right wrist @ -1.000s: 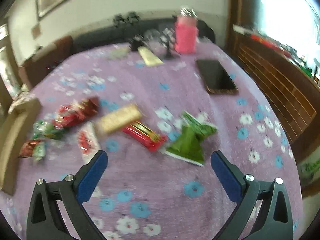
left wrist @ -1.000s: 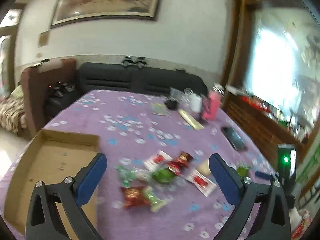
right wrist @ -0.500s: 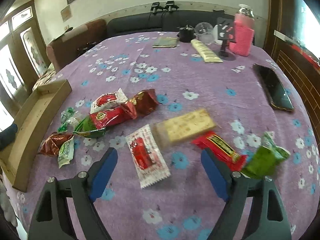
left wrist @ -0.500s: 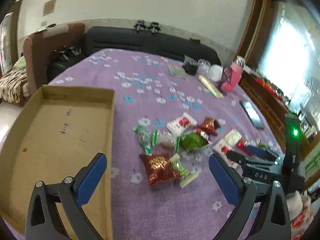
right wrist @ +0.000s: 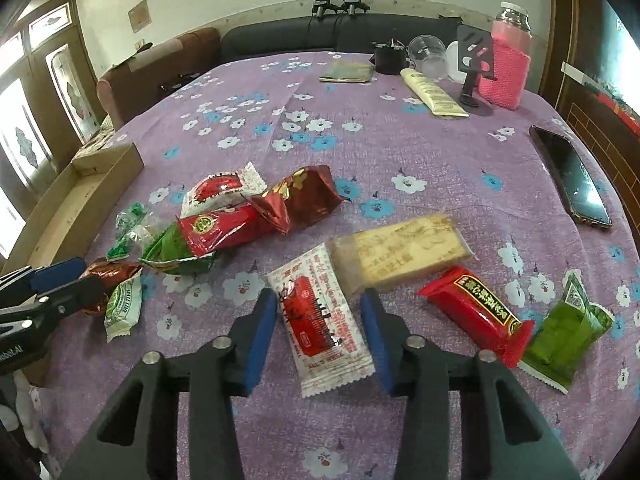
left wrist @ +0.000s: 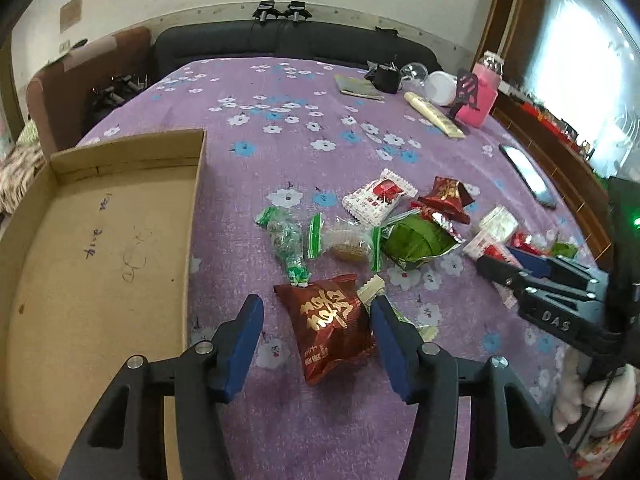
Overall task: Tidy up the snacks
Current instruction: 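Grasp the red gold-print snack bag with the left gripper while the right grasps a red-white packet, then carry both snacks over the cardboard box and open both grippers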
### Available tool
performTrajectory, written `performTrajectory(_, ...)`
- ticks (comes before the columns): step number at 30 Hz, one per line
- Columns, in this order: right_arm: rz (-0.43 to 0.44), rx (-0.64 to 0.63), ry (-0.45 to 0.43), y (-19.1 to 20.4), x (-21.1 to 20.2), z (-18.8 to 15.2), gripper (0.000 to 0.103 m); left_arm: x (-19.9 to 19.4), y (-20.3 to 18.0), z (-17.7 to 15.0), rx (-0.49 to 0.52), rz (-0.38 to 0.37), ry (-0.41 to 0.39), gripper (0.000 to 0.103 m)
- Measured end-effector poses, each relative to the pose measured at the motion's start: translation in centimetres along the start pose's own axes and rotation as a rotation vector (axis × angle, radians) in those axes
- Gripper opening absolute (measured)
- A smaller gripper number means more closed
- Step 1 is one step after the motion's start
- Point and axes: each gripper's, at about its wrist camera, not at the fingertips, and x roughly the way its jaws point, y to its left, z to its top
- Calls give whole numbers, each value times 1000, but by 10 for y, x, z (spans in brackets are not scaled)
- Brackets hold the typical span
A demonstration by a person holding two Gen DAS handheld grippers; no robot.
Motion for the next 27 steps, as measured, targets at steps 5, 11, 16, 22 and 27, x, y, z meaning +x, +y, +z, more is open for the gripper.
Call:
performTrajectory(5, 16, 5, -5, 0, -1, -1, 25, 12, -15, 0, 111, 60, 10, 46)
performTrajectory(11, 55, 30, -7, -4, -3, -2, 11, -1, -13, -3, 118, 29, -24, 36)
performTrajectory(16, 71, 51, -35, -5, -17, -2, 11, -25, -6, -2, 60, -21, -75, 36)
performTrajectory(22, 122, 65, -74, 3, -49, -3, 11, -61, 13, -1, -24, -76, -143, 36)
performTrajectory(27, 183, 8, -84, 36, -66, 0, 11, -89, 47, -14, -102, -38, -178, 36)
